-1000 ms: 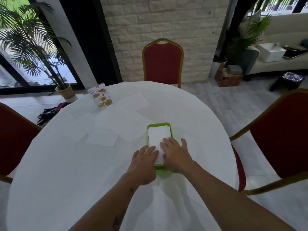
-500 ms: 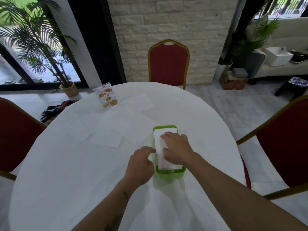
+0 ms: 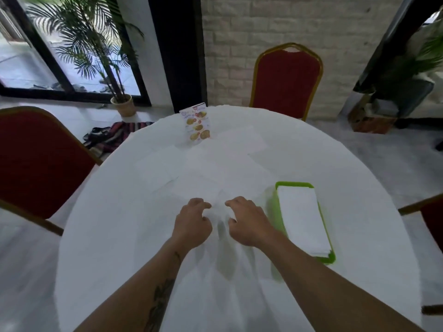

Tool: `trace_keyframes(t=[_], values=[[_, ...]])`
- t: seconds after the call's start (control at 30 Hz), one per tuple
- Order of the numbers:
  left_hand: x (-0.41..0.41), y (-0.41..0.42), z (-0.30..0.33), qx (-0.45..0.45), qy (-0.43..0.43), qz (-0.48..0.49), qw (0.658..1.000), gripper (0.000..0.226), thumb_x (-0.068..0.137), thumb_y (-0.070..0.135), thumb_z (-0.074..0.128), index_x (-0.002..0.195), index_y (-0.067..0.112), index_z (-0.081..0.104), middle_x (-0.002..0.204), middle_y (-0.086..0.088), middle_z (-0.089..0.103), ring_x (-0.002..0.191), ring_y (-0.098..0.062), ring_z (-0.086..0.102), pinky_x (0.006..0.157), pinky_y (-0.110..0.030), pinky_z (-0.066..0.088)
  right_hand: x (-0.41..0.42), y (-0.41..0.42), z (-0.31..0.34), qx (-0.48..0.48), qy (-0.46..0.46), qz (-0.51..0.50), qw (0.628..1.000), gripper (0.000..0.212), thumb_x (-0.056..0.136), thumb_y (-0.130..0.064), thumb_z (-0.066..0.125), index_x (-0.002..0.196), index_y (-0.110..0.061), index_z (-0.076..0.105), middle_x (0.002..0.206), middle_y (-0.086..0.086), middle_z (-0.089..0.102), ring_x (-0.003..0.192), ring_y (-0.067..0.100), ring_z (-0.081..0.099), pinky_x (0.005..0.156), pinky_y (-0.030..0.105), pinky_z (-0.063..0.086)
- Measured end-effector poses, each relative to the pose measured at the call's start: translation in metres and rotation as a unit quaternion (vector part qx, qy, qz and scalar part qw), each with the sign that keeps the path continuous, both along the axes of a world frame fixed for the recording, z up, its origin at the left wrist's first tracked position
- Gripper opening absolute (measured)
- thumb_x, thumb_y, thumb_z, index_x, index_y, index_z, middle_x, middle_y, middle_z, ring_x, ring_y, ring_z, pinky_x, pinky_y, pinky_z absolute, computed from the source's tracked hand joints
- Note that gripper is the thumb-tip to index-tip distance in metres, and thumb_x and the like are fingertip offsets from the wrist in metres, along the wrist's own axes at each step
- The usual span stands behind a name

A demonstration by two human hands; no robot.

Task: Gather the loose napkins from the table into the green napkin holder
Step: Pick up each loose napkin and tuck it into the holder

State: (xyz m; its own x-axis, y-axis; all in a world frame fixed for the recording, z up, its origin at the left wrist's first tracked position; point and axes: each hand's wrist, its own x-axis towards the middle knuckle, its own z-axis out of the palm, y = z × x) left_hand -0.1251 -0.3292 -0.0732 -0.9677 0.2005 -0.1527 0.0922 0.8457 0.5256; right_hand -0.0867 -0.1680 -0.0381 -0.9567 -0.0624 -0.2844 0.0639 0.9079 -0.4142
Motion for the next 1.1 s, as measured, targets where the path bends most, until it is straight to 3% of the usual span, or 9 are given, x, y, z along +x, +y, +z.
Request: trace_keyframes(t=[0.1, 0.17, 0.3, 0.5, 0.67, 0.8, 0.93, 1.0, 1.1], values=[[-0.013, -0.009, -0.019, -0.064, -0.032, -0.088, 0.994, 0.050, 0.085, 0.022, 0.046, 0.133, 0.033, 0.049, 0.158, 0.004, 0.022, 0.145, -0.022, 0.020, 0.117, -0.043, 0.022, -0.002, -0.012, -0.017, -0.002, -0.026, -0.018, 1.000, 0.057, 0.090, -0.024, 0.045, 0.147, -0.020, 0.039, 0.150, 0.002, 0.039, 0.134, 0.026, 0.039, 0.110, 0.042, 0.033], [-0.017, -0.011, -0.030, -0.100, -0.043, -0.138, 0.984, 0.057, 0.084, 0.022, 0.043, 0.140, 0.035, 0.039, 0.161, 0.003, 0.010, 0.148, -0.022, 0.004, 0.119, -0.049, 0.011, -0.001, -0.016, -0.027, -0.003, -0.043, -0.027, 0.999, 0.058, 0.089, -0.025, 0.045, 0.147, -0.021, 0.039, 0.150, 0.002, 0.039, 0.134, 0.027, 0.039, 0.109, 0.042, 0.034], [-0.021, -0.014, -0.041, -0.164, -0.035, -0.186, 0.968, 0.071, 0.084, 0.023, 0.039, 0.150, 0.028, 0.015, 0.162, 0.001, -0.001, 0.148, -0.024, -0.006, 0.119, -0.053, 0.002, 0.002, -0.017, -0.042, 0.001, -0.055, -0.054, 0.997, 0.058, 0.088, -0.019, 0.046, 0.145, -0.019, 0.040, 0.148, 0.002, 0.039, 0.133, 0.026, 0.039, 0.107, 0.041, 0.036], [-0.029, -0.009, -0.033, -0.192, 0.003, -0.186, 0.964, 0.071, 0.078, 0.018, 0.044, 0.146, 0.010, 0.022, 0.154, -0.003, 0.018, 0.145, -0.026, 0.010, 0.118, -0.053, 0.010, 0.013, -0.020, -0.047, -0.043, -0.061, -0.102, 0.992, 0.059, 0.087, -0.017, 0.045, 0.146, -0.018, 0.039, 0.148, 0.003, 0.040, 0.134, 0.026, 0.039, 0.111, 0.041, 0.035], [-0.020, -0.017, -0.016, -0.117, -0.007, -0.171, 0.978, 0.068, 0.078, 0.010, 0.045, 0.144, 0.008, 0.027, 0.152, -0.004, 0.027, 0.141, -0.024, 0.022, 0.116, -0.039, 0.019, 0.021, -0.019, -0.045, -0.136, -0.068, -0.193, 0.969, 0.058, 0.087, -0.016, 0.051, 0.145, -0.018, 0.044, 0.142, 0.005, 0.049, 0.131, 0.022, 0.047, 0.108, 0.031, 0.039], [0.008, -0.032, -0.005, -0.041, -0.014, -0.179, 0.983, 0.066, 0.079, 0.003, 0.042, 0.144, 0.010, 0.032, 0.153, 0.000, 0.028, 0.138, -0.022, 0.029, 0.114, -0.031, 0.026, 0.028, -0.023, -0.040, -0.306, -0.107, -0.350, 0.879, 0.047, 0.085, -0.014, 0.054, 0.131, -0.022, 0.056, 0.119, 0.005, 0.064, 0.100, 0.020, 0.064, 0.079, 0.027, 0.050], [0.043, -0.048, -0.002, 0.040, -0.031, -0.164, 0.985, 0.060, 0.082, 0.003, 0.041, 0.141, 0.013, 0.041, 0.150, 0.006, 0.036, 0.134, -0.015, 0.037, 0.108, -0.019, 0.026, 0.034, -0.031, -0.043, -0.441, -0.139, -0.481, 0.745, 0.012, 0.085, -0.010, 0.056, 0.091, -0.007, 0.066, 0.087, 0.013, 0.069, 0.072, 0.024, 0.062, 0.067, 0.036, 0.052], [0.055, -0.057, -0.003, 0.059, -0.041, -0.156, 0.985, 0.056, 0.084, 0.006, 0.043, 0.138, 0.017, 0.048, 0.146, 0.008, 0.042, 0.132, -0.012, 0.041, 0.107, -0.016, 0.027, 0.038, -0.036, -0.047, -0.482, -0.148, -0.509, 0.697, 0.016, 0.091, -0.014, 0.055, 0.097, -0.002, 0.065, 0.088, 0.014, 0.070, 0.073, 0.025, 0.065, 0.064, 0.035, 0.053], [0.073, -0.072, -0.005, 0.100, -0.096, -0.136, 0.981, 0.043, 0.085, 0.011, 0.048, 0.123, 0.022, 0.064, 0.134, 0.010, 0.056, 0.123, -0.009, 0.051, 0.106, -0.021, 0.037, 0.046, -0.043, -0.049, -0.527, -0.148, -0.512, 0.663, 0.018, 0.097, -0.019, 0.051, 0.097, -0.004, 0.062, 0.084, 0.012, 0.067, 0.071, 0.023, 0.064, 0.065, 0.036, 0.052]])
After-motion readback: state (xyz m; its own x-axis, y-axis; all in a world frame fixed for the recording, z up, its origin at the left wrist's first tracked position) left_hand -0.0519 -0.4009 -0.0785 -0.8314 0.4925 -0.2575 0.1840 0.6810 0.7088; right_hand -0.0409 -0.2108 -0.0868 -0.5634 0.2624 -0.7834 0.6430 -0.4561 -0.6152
